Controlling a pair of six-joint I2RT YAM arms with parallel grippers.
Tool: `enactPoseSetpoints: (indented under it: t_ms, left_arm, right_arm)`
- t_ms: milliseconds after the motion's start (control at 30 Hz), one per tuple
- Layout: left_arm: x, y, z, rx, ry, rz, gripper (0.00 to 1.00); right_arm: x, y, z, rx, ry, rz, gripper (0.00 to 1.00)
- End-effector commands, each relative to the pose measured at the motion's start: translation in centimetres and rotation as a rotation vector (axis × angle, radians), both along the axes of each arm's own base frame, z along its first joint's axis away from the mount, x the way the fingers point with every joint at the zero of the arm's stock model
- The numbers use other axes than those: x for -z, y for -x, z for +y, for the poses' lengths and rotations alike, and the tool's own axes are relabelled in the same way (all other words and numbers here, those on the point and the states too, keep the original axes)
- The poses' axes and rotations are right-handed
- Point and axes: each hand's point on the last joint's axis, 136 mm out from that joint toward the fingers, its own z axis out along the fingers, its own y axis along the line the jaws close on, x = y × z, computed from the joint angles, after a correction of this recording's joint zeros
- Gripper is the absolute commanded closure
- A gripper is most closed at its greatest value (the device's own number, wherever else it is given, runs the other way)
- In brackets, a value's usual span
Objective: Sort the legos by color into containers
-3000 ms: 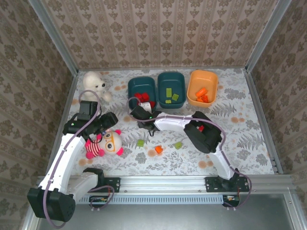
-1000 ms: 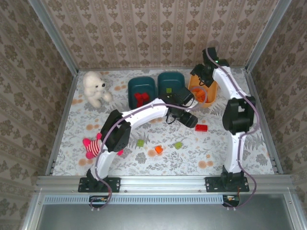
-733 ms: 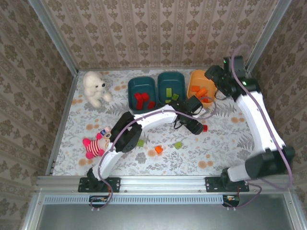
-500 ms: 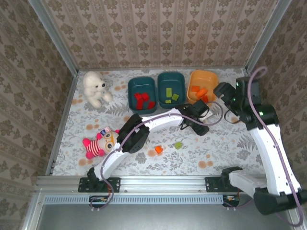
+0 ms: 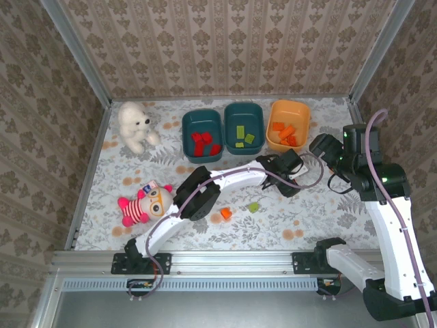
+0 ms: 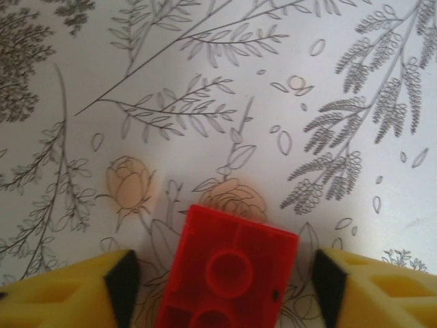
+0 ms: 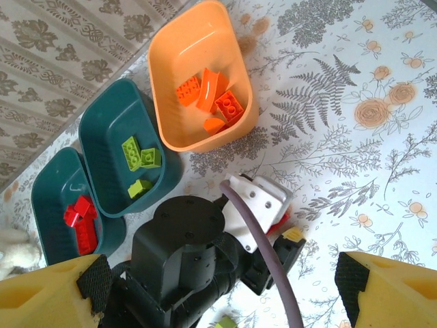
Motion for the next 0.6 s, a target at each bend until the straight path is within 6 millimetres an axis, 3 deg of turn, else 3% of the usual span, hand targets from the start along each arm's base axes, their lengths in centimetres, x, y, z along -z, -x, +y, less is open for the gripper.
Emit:
enactPoseSetpoints:
  t_ms: [0, 67, 167, 267, 400, 533, 567]
  left_arm:
    - [0.6, 2.0, 0.5, 0.029, -0.042, 0.045, 0.5]
    - [0.7, 1.6, 0.8, 0.004, -0.06, 0.031, 0.66]
    - [0.0, 0.8, 1.0, -0.024, -0.068, -0.004, 0.72]
    - [-2.2, -0.5, 1.4, -0.077, -0.062, -0.056, 0.78]
    - [-8.4, -3.7, 3.4, -0.206, 0.012, -0.103, 0.79]
    - [-14.5, -8.2, 8.3, -0.38, 0.117, -0.106, 0.79]
    - [-15.1, -9.3, 9.7, -0.422, 0.129, -0.099, 0.79]
  right_arm:
    - [0.6, 0.6, -0.3, -0.001, 0.022, 0.022, 0.12]
    - [0.4, 0.8, -0.4, -0.002, 0.024, 0.017, 0.12]
    - [0.1, 0.8, -0.4, -0.008, 0.03, 0.007, 0.12]
    - [-0.3, 0.6, -0.3, -0.015, 0.028, -0.007, 0.13]
    - [-0.5, -0.1, 0.2, -0.047, 0.024, -0.023, 0.14]
    - [-0.1, -1.5, 2.2, -0.146, -0.025, -0.03, 0.14]
    - [0.0, -1.9, 2.9, -0.174, -0.038, -0.029, 0.14]
